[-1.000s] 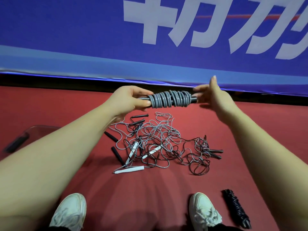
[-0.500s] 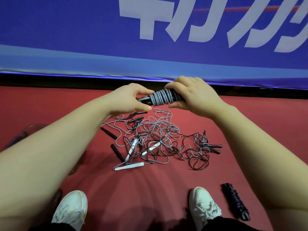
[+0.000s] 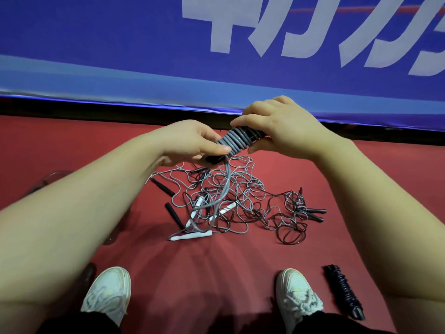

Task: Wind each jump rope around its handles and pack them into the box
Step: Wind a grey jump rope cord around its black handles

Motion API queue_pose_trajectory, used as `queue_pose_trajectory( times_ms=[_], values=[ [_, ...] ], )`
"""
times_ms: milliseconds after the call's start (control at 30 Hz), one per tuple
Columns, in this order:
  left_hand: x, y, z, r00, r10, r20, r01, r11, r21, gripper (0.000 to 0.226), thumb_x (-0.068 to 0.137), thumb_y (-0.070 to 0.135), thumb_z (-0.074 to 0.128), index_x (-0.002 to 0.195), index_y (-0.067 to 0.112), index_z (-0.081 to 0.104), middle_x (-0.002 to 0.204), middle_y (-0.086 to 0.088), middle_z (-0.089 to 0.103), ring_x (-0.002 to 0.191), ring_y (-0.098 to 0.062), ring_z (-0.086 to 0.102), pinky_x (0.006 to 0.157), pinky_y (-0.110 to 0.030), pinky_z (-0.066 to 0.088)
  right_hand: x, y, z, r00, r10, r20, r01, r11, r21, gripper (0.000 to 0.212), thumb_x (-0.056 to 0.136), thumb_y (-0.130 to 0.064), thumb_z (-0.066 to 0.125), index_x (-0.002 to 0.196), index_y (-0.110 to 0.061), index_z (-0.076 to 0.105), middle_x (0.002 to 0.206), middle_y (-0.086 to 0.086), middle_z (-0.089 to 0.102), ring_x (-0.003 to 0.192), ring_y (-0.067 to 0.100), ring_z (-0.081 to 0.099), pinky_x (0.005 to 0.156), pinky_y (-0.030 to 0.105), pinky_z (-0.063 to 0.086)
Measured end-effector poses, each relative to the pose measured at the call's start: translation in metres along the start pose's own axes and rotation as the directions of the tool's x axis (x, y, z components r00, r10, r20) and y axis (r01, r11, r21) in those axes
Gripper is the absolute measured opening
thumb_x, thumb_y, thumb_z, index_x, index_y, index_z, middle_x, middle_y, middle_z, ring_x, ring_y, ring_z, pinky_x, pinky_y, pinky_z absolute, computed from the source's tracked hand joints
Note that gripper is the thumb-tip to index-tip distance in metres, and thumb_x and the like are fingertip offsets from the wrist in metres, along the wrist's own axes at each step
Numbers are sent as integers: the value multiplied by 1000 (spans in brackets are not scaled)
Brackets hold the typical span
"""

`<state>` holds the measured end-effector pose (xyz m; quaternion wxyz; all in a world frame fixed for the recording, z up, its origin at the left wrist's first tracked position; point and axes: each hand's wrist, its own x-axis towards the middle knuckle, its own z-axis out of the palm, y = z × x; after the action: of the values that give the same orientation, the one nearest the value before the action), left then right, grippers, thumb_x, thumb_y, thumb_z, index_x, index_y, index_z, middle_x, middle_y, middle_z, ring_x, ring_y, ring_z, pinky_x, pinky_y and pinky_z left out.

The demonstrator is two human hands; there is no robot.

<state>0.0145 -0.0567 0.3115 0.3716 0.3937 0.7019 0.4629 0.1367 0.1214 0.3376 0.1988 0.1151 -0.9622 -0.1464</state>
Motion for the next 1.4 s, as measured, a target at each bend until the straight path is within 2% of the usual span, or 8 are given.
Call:
queue_pose_trajectory(
  times_ms=[167,267,333,433,533,700,1167,1400],
  values=[
    [-1,2,0,997,-59,-57,56,997,-56,5,87,3,61,86,4,65,68,-3,66,58,-8,64,58,-18,54,0,-6,15,991,74,-110,-64,994,92,59,76,-41,65,128,-16,55,119,6,61,109,29,56,92,42,38],
    [1,4,1,991,-74,-110,36,949,-313,10,90,2,56,83,-1,62,67,-8,65,55,-12,64,60,-23,58,5,-13,21,875,406,-264,-282,870,404,59,83,-28,65,135,-12,45,125,9,52,117,25,50,100,39,38],
    [3,6,0,981,-76,-177,-9,901,-434,11,90,3,55,82,-3,61,71,-10,62,59,-15,63,63,-25,58,11,-26,16,697,717,3,-464,449,764,50,90,-22,60,135,-14,40,117,5,51,101,15,54,91,29,41],
    [7,7,0,957,-83,-279,-97,813,-574,11,91,5,56,82,0,61,71,-8,63,62,-14,61,61,-25,57,17,-48,17,605,439,664,-580,-327,746,27,96,-39,47,115,-20,51,86,4,66,70,13,59,77,31,45],
    [9,4,-2,936,-44,-349,-146,854,-499,9,91,11,56,85,13,64,65,6,67,56,-3,61,58,-19,47,21,-55,18,630,265,730,-575,-472,668,28,98,-38,40,98,-16,56,62,-2,61,63,14,61,72,32,50],
    [11,-4,-3,911,24,-413,-167,935,-312,9,87,13,61,87,21,66,78,12,68,63,3,59,65,-25,33,29,-55,17,612,392,687,-577,-374,727,15,98,-19,45,90,-15,57,42,-10,31,35,3,20,34,15,17],
    [12,-4,0,910,-50,-411,-204,810,-550,12,87,18,61,90,24,51,76,13,67,62,2,62,86,-34,24,39,-73,35,652,692,310,-481,61,874,27,89,-29,62,111,-14,63,79,-3,68,48,-9,50,52,12,33],
    [1,-1,-18,975,82,-205,-172,863,-474,15,81,11,61,92,20,63,85,10,72,81,-5,67,83,-30,36,29,-49,24,810,559,177,-444,387,808,14,93,-24,57,100,-16,65,74,-10,67,77,3,61,71,11,41]
  ],
)
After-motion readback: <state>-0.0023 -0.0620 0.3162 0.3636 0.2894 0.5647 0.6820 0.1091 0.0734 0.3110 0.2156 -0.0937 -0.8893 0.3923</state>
